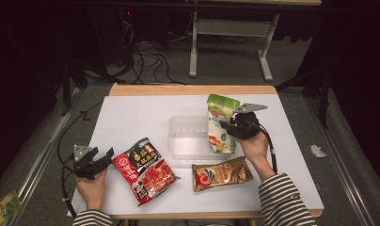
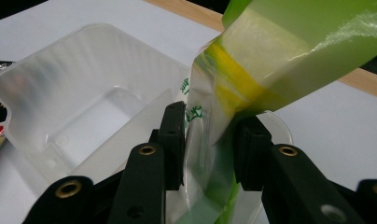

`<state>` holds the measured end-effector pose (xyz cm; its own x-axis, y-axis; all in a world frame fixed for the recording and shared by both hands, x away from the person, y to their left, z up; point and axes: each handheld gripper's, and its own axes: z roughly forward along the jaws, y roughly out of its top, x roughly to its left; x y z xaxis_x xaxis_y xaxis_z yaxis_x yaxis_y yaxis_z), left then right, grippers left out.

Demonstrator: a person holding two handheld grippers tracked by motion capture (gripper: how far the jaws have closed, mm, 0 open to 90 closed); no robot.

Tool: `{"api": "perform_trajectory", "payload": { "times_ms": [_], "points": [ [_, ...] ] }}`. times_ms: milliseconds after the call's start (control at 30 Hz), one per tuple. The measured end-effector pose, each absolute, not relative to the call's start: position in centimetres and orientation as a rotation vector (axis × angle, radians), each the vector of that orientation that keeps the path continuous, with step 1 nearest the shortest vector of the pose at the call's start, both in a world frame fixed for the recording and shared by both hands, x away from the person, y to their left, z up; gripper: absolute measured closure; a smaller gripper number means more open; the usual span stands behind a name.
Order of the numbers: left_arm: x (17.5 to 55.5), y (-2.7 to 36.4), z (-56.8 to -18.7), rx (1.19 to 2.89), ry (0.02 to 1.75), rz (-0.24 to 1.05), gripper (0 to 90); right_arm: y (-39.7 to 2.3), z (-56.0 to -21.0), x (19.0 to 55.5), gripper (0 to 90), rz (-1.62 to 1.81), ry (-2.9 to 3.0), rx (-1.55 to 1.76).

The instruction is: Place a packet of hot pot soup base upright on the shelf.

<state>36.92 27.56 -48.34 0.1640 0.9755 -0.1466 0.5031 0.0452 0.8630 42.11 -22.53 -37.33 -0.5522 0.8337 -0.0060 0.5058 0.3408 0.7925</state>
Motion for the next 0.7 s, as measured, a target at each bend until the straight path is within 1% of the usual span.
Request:
{"api": "perform_trajectory", "payload": {
  "times_ms": [67, 400, 700],
  "points": [
    [36.9, 27.6, -48.3, 1.583, 1.46, 0.695, 34.7, -22.6, -37.4, 41.9, 68.7, 1.076, 2.207, 1.176],
    [36.9, 27.6, -48.3, 1.582, 1.457, 0.696, 34.7, -23.4, -37.2, 40.9, 62.8, 1.084, 2.223, 1.186],
    [36.9, 27.6, -48.4, 1.581, 1.458, 0.694, 34.6, -24.2, -37.5, 39.3, 61.8, 1.11, 2.238, 1.186]
  ]
}}
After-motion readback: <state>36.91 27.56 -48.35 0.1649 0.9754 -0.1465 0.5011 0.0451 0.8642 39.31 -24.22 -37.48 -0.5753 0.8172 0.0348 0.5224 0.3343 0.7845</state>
